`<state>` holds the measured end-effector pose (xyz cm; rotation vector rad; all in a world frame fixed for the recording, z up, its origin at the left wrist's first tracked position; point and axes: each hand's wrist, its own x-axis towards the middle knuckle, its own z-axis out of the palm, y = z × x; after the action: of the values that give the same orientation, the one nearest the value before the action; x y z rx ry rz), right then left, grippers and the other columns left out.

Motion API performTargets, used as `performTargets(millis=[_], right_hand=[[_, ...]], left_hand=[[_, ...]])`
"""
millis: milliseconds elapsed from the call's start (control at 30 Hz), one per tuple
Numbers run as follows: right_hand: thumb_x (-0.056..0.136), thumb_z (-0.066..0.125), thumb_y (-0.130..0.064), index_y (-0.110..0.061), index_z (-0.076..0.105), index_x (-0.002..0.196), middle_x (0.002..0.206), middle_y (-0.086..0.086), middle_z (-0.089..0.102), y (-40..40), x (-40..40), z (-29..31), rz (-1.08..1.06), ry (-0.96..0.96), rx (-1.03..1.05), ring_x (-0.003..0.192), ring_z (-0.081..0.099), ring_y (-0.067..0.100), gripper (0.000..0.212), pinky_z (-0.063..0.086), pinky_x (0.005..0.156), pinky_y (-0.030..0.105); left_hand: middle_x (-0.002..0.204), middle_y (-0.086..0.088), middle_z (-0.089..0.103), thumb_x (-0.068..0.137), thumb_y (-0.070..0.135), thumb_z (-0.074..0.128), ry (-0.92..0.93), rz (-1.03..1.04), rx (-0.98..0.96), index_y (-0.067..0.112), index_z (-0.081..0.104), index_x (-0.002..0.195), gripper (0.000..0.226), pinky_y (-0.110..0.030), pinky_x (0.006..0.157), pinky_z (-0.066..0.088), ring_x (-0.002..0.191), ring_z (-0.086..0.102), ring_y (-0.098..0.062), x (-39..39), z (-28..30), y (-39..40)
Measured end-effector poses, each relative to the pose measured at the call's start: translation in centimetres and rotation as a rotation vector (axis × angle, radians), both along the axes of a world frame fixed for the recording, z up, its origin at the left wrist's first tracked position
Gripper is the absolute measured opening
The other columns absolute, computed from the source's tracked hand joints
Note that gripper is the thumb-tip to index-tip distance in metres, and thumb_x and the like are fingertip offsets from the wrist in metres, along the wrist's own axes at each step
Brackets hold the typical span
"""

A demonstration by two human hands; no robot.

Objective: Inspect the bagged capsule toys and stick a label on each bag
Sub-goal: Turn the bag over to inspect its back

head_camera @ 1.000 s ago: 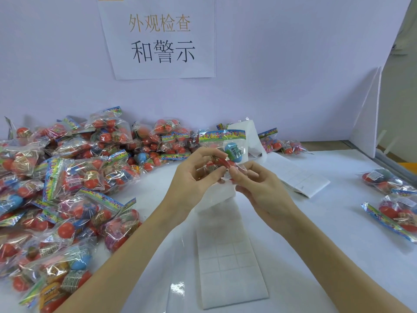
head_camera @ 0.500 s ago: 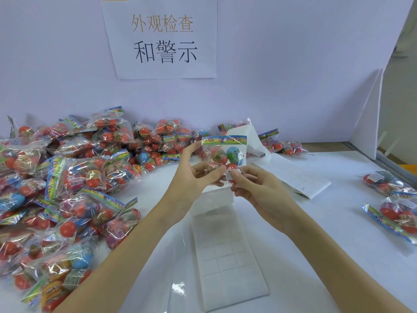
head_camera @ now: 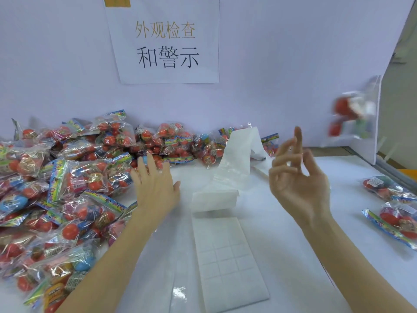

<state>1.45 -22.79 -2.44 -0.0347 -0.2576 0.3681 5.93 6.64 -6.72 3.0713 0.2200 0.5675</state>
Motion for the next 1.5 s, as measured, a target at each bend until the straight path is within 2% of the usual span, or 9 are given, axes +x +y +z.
performTargets(millis=[133, 333, 567, 767, 867, 967, 1133, 1300, 1500], right_hand=[[0.106, 0.051, -0.036, -0.022, 0.080, 0.111, 0.089, -0.006, 0.065, 0.8, 0.2, -0.4, -0.089, 0.106, -0.247, 0.061, 0.051, 0.011, 0.033, 0.039, 0.046, 0.018], [0.102, 0.055, -0.031, -0.012, 0.081, 0.102, 0.082, -0.004, 0.059, 1.5, 0.7, -1.0, -0.108, 0.147, -0.428, 0.060, 0.046, 0.011, 0.032, 0.036, 0.044, 0.018], [0.095, 0.060, -0.026, -0.011, 0.082, 0.101, 0.078, -0.004, 0.056, 1.8, 0.9, -1.2, -0.126, 0.156, -0.536, 0.060, 0.043, 0.010, 0.027, 0.032, 0.046, 0.017], [0.091, 0.062, -0.022, -0.006, 0.081, 0.093, 0.076, 0.000, 0.054, 2.2, 1.2, -1.7, -0.143, 0.230, -0.649, 0.057, 0.045, 0.013, 0.025, 0.036, 0.043, 0.020], [0.088, 0.067, -0.022, -0.006, 0.082, 0.099, 0.079, 0.001, 0.056, 2.3, 1.3, -1.8, -0.151, 0.186, -0.741, 0.061, 0.048, 0.013, 0.024, 0.039, 0.044, 0.020], [0.087, 0.074, -0.026, -0.015, 0.079, 0.118, 0.094, 0.003, 0.068, 2.5, 1.3, -2.1, -0.217, 0.071, -0.950, 0.073, 0.063, 0.014, 0.033, 0.051, 0.055, 0.021], [0.093, 0.069, -0.048, -0.027, 0.071, 0.131, 0.124, 0.006, 0.074, 3.8, 0.5, -2.3, -0.355, -0.286, -1.293, 0.102, 0.068, 0.018, 0.043, 0.048, 0.086, 0.034], [0.088, 0.069, -0.049, -0.019, 0.080, 0.097, 0.083, -0.003, 0.072, 4.6, -0.2, -2.1, -0.577, -0.296, -1.406, 0.071, 0.057, 0.004, 0.033, 0.044, 0.067, 0.017], [0.091, 0.079, -0.026, -0.012, 0.080, 0.084, 0.074, -0.002, 0.074, 4.5, 0.3, -2.1, -0.765, -0.149, -1.385, 0.063, 0.062, 0.004, 0.016, 0.047, 0.061, 0.012]], left_hand=[[0.168, -0.031, 0.005, 0.104, 0.054, 0.045, 0.098, 0.146, 0.115, 0.019, 0.027, 0.161, 0.070, -0.063, 0.123, 0.010, 0.156, 0.006, -0.051, 0.3, -0.8, 1.1], [0.164, -0.037, 0.009, 0.094, 0.010, 0.061, 0.037, 0.178, 0.152, 0.003, 0.035, 0.144, 0.056, -0.045, 0.117, 0.030, 0.149, 0.024, -0.047, 0.1, 1.0, 1.8], [0.127, -0.020, 0.058, 0.095, 0.002, 0.048, 0.029, 0.138, 0.198, 0.001, 0.044, 0.131, 0.037, -0.045, 0.106, 0.039, 0.121, 0.053, -0.040, -0.6, 2.0, 1.9], [0.099, -0.016, 0.071, 0.108, 0.008, 0.047, -0.331, -0.410, -0.500, 0.000, 0.051, 0.130, 0.024, -0.048, 0.083, 0.050, 0.089, 0.066, -0.037, -0.6, 3.1, -0.8], [0.093, 0.005, 0.070, 0.107, 0.008, 0.053, -0.352, -0.555, -0.916, 0.005, 0.054, 0.119, 0.013, -0.020, 0.074, 0.049, 0.080, 0.066, -0.003, -1.5, 3.6, -2.9], [0.093, 0.010, 0.071, 0.106, 0.012, 0.057, -0.227, -0.641, -1.209, 0.014, 0.065, 0.114, 0.011, -0.023, 0.081, 0.052, 0.084, 0.065, -0.005, -2.0, 3.9, -3.9], [0.095, 0.005, 0.076, 0.102, 0.018, 0.065, -0.004, -0.732, -1.318, 0.023, 0.076, 0.107, 0.013, -0.028, 0.076, 0.060, 0.085, 0.068, -0.022, -3.0, 4.4, -4.9], [0.096, -0.005, 0.079, 0.089, 0.024, 0.080, 0.078, -0.684, -1.404, 0.016, 0.075, 0.107, 0.020, -0.026, 0.079, 0.061, 0.089, 0.075, -0.021, -3.3, 4.2, -5.5], [0.092, -0.012, 0.077, 0.097, 0.018, 0.070, 0.132, -0.627, -1.571, 0.002, 0.075, 0.096, 0.017, -0.024, 0.072, 0.058, 0.080, 0.070, -0.016, -3.3, 4.0, -5.8]])
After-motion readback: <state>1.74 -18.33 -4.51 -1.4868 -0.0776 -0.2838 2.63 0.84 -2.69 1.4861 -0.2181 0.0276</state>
